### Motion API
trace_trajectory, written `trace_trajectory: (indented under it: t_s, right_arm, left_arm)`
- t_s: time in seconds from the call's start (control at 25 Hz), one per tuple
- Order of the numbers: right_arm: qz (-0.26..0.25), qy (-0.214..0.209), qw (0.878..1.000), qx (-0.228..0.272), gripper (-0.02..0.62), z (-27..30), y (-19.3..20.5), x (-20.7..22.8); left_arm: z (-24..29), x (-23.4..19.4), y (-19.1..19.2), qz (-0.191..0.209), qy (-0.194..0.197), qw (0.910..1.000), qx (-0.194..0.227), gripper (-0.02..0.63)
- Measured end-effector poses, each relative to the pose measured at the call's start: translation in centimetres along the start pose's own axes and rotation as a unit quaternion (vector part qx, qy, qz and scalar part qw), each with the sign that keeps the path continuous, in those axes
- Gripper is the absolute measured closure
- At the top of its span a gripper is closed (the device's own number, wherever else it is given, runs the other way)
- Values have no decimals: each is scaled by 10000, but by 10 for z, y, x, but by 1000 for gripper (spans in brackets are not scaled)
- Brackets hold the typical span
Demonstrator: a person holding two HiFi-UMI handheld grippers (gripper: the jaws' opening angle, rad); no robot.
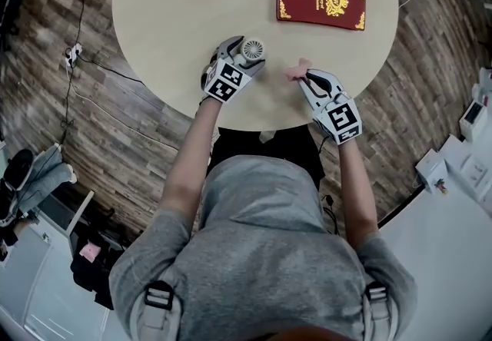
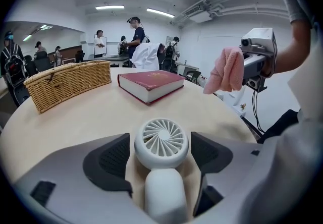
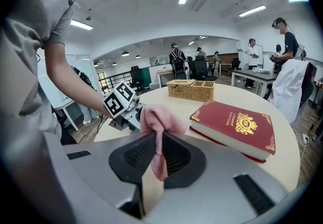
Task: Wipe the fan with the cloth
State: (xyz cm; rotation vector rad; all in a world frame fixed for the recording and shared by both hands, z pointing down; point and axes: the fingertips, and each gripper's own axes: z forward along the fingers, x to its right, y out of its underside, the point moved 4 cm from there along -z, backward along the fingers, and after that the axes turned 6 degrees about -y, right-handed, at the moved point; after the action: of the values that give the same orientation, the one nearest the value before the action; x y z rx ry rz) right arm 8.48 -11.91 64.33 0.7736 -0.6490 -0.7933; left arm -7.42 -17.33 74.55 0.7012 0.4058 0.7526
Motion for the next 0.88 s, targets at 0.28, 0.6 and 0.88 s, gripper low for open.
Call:
trace_trajectory:
  t_s: [0.28, 0.6, 0.88]
  right_arm:
    - [30, 62, 9999, 96, 554, -1, -4, 7]
    - [138, 94, 9998, 61, 554, -10, 7, 4]
    - [78, 51, 9998, 157, 554, -10, -2, 1]
  left_arm:
    - [15, 2, 6, -17, 52, 9999, -137, 236]
    - [18, 2, 7, -77, 36, 9999, -117, 238]
    - [17, 2, 7, -64, 40, 9999, -129, 238]
